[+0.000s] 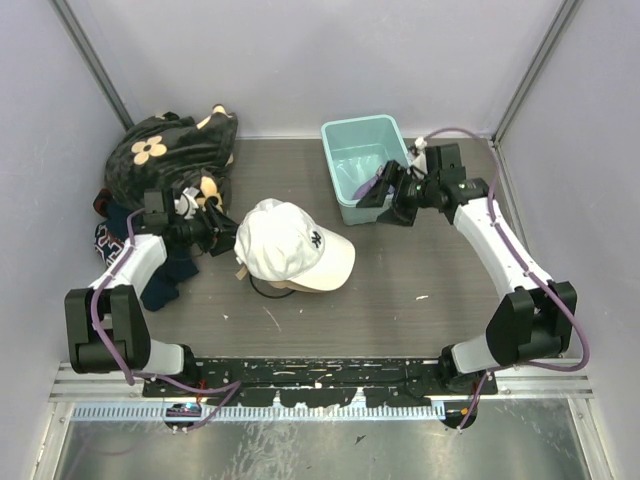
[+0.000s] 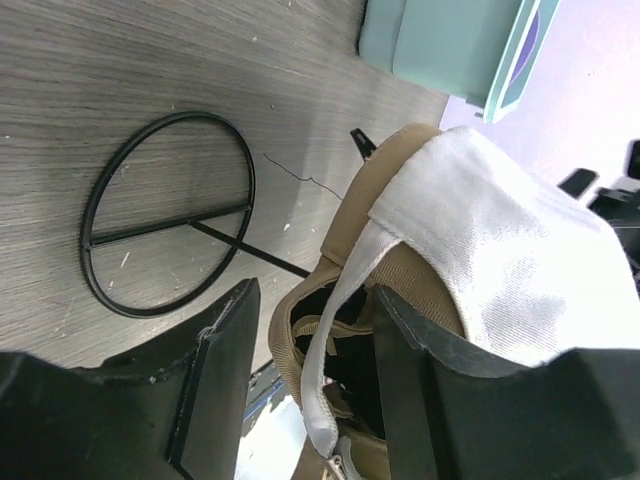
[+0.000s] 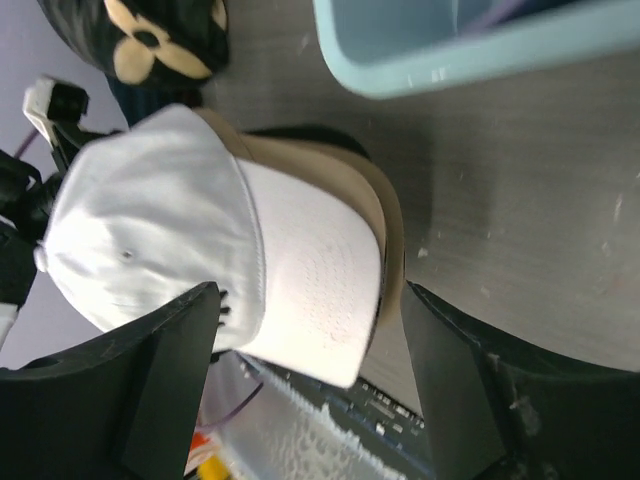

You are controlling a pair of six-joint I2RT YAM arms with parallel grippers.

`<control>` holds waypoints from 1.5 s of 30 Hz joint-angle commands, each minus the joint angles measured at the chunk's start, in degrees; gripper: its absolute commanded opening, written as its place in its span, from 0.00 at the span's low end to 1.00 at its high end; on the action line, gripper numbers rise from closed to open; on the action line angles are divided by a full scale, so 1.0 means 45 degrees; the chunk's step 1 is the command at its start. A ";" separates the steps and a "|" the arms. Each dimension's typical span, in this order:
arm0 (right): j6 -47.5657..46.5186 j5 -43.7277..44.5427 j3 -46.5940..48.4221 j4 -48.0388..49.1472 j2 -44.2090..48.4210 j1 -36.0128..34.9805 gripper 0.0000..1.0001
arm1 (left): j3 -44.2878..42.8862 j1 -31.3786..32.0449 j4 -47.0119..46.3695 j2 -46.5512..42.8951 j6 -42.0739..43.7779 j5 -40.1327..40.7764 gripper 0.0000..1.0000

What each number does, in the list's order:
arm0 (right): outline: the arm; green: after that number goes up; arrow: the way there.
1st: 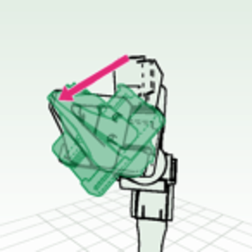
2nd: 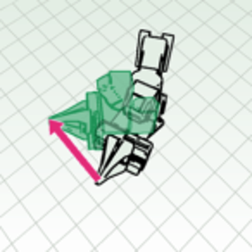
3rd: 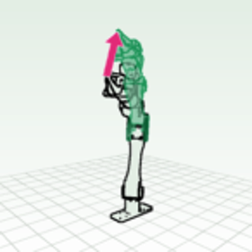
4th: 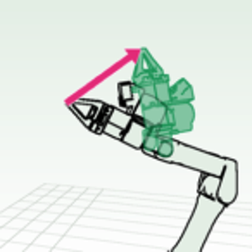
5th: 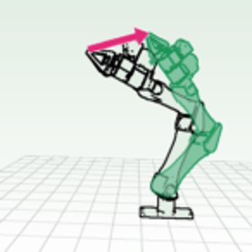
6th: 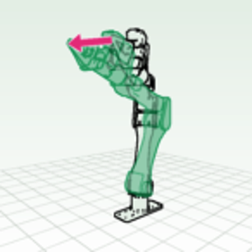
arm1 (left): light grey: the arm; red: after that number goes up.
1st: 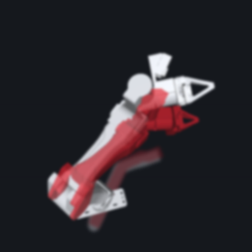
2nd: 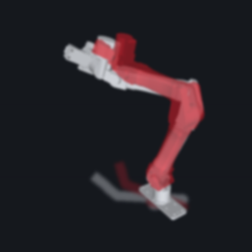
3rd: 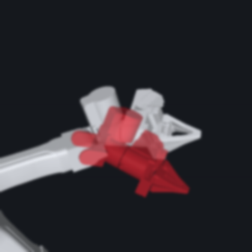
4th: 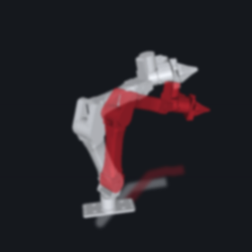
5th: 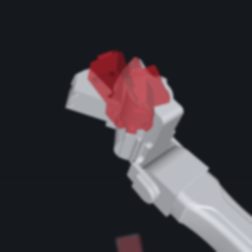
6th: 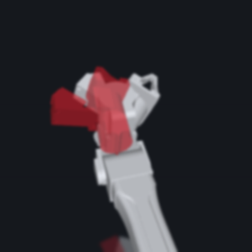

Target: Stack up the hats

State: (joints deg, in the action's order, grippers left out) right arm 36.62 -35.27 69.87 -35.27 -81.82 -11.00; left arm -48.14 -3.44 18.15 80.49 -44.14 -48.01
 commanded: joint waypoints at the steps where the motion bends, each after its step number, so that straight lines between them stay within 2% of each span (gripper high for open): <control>1: -0.1597 0.2393 0.2754 -0.1284 -0.0614 0.0057 0.81 | -0.0177 -0.0153 -0.0198 -0.0337 -0.0355 0.0383 0.56; 5: -0.2213 0.4463 0.4435 -0.1745 -0.1577 0.0022 0.85 | 0.0034 -0.0160 -0.0265 -0.0686 -0.0578 0.1243 0.59; 13: -0.2891 0.7794 0.5947 -0.1932 -0.3592 -0.0618 0.85 | -0.0821 -0.0178 0.0823 -0.0646 -0.0011 0.2553 0.62; 22: -0.2971 0.8496 0.6268 -0.1062 -0.5146 -0.1076 0.84 | -0.1170 -0.0237 0.1098 -0.0667 -0.0094 0.3276 0.64; 30: -0.3444 0.9681 0.7185 -0.1127 -0.6757 -0.1323 0.82 | -0.1623 -0.0367 0.1428 -0.0434 -0.0152 0.3637 0.65; 32: -0.3512 0.9808 0.7437 -0.1109 -0.7142 -0.1375 0.75 | -0.1851 -0.0404 0.1567 -0.0407 -0.0164 0.3755 0.65; 33: -0.3578 0.9870 0.7552 -0.1094 -0.7334 -0.1413 0.67 | -0.1967 -0.0433 0.1588 -0.0401 -0.0185 0.3789 0.65; 36: -0.3696 1.0034 0.8089 -0.1135 -0.7747 -0.1441 0.21 | -0.2339 -0.0556 0.1796 -0.0348 -0.0297 0.3898 0.66; 37: -0.3762 1.0131 0.8281 -0.1158 -0.7739 -0.1441 0.09 | -0.2477 -0.0604 0.1890 -0.0347 -0.0307 0.3968 0.66; 38: -0.3853 1.0267 0.8497 -0.1193 -0.7643 -0.1441 0.02 | -0.2600 -0.0649 0.1978 -0.0367 -0.0308 0.4060 0.66; 45: -0.4305 1.0175 1.0411 -0.1822 -0.5842 -0.1422 0.01 | -0.2944 -0.1257 0.2222 -0.0464 -0.0441 0.4381 0.67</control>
State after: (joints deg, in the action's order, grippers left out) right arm 19.14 9.45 109.49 -43.72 -117.56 -17.17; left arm -59.83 -7.51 26.87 78.54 -45.54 -29.58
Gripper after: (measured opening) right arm 0.083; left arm 0.667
